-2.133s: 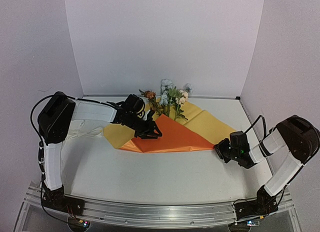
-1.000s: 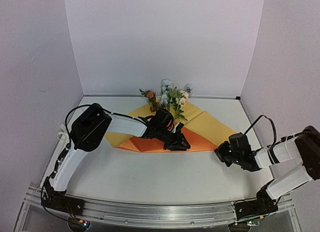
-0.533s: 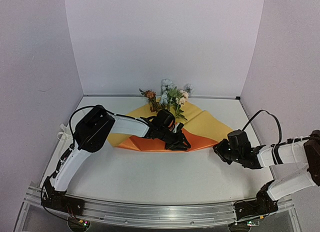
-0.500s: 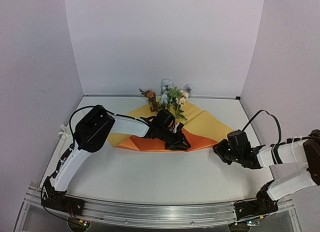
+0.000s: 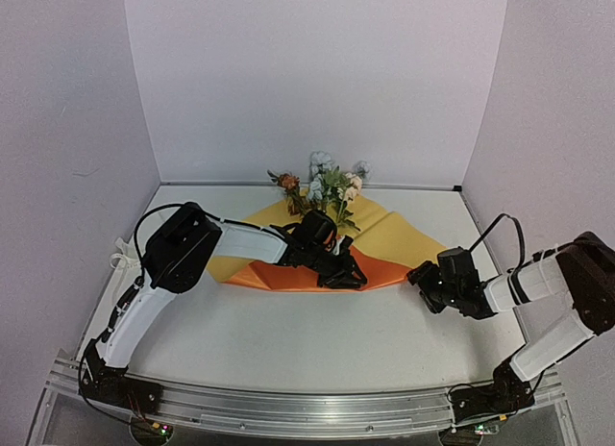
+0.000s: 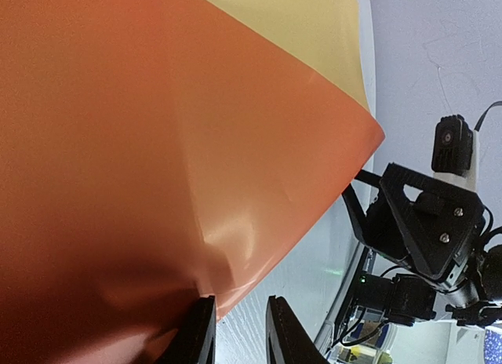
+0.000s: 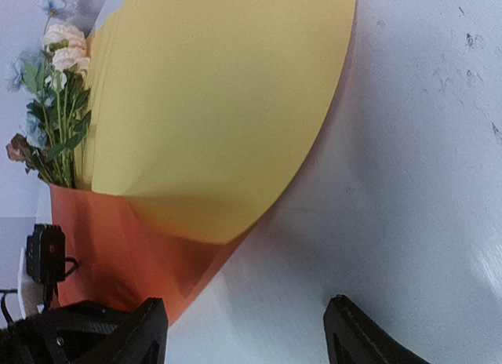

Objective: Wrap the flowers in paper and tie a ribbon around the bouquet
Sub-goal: Pick up the one-fourth-folded wrapping paper from the center of the board, then fold the one-fourth-folded wrapping paper at the center of the board.

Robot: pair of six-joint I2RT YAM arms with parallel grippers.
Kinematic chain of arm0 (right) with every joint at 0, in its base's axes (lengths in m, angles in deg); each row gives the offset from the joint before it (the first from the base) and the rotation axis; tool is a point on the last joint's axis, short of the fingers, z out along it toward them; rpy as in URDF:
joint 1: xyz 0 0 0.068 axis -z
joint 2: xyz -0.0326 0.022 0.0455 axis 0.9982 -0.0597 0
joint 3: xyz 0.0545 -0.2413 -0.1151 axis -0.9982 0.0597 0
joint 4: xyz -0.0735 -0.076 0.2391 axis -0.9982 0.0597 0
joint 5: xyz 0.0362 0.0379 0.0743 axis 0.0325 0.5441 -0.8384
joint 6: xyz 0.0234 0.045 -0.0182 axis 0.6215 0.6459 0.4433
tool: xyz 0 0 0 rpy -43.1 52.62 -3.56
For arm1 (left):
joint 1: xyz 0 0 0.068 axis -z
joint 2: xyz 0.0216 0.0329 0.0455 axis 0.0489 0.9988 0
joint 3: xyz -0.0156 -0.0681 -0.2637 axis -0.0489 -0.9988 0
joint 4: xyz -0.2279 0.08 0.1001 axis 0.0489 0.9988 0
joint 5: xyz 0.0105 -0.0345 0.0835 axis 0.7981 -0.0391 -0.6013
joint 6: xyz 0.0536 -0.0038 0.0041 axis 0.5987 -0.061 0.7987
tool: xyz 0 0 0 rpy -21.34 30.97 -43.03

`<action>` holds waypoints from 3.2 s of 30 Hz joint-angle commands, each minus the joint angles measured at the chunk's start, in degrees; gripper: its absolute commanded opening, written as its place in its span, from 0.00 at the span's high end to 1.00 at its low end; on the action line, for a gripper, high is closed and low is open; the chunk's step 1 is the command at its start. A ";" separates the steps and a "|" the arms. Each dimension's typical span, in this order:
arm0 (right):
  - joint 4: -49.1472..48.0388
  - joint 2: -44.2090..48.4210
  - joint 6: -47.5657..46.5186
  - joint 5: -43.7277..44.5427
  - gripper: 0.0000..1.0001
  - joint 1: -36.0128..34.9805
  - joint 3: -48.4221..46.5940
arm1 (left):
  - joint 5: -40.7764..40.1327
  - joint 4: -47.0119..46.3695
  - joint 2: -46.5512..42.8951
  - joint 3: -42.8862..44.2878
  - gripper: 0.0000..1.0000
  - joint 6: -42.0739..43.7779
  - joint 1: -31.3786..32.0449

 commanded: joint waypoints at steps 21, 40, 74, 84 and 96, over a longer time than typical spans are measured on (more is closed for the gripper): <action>-1.99 4.54 -4.43 -1.33 1.00 2.47 4.48 | 0.21 -4.97 -4.74 -5.38 0.75 -5.40 0.71; 23.67 21.81 -17.77 7.73 1.00 -7.74 -7.58 | 1.15 -5.15 0.16 -0.43 0.75 -9.08 3.27; 27.15 -5.51 -21.93 5.91 1.00 -17.86 -29.89 | 2.24 1.40 -28.86 -39.39 0.82 7.90 -9.92; 28.66 -12.46 -21.26 4.94 1.00 -22.37 -37.44 | 0.84 -1.09 -25.01 -39.13 0.85 6.47 -9.92; 28.59 -20.61 -21.10 4.35 1.00 -23.11 -39.81 | -0.64 -0.32 -28.45 -34.39 0.79 5.68 -10.00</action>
